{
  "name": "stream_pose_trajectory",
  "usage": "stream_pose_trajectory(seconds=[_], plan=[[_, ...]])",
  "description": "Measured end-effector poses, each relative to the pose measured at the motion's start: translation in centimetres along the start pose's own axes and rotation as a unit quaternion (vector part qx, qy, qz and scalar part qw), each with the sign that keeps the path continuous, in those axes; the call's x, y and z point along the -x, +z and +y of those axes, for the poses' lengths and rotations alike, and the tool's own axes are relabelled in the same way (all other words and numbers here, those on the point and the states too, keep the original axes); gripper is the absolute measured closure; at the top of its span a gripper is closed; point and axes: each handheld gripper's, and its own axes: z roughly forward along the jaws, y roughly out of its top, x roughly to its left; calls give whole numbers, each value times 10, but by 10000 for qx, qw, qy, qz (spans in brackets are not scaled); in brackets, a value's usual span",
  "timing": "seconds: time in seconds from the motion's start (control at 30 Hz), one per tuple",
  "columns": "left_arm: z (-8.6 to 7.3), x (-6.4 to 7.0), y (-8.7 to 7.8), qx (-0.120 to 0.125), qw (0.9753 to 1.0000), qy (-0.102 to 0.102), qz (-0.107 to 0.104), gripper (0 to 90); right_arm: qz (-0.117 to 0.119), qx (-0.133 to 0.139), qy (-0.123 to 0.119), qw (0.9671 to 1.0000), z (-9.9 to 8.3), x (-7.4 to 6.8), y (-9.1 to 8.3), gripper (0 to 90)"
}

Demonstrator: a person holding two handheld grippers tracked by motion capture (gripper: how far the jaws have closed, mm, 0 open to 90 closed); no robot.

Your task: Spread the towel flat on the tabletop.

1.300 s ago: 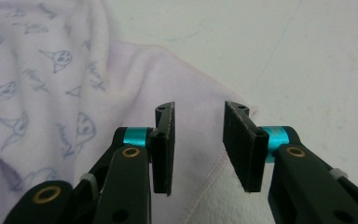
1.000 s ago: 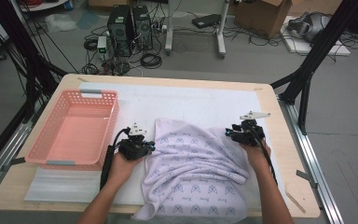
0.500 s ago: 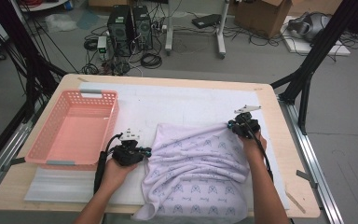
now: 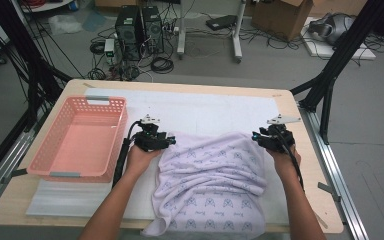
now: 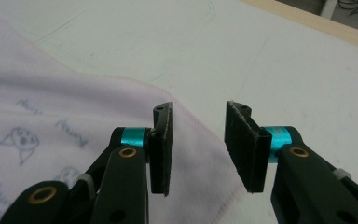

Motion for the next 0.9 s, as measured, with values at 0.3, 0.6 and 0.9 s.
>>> stream_pose_trajectory(seconds=[0.3,0.6,0.9], plan=[[9,5,20,-176,9968,292,716,853,54,-14,304,9995,-28,16,-10,620],[9,-30,8,306,9944,-327,962,800,129,59,529,9985,-29,20,0,620],[4,-23,8,-24,9959,-72,900,633,317,-140,873,9956,-22,24,36,610]])
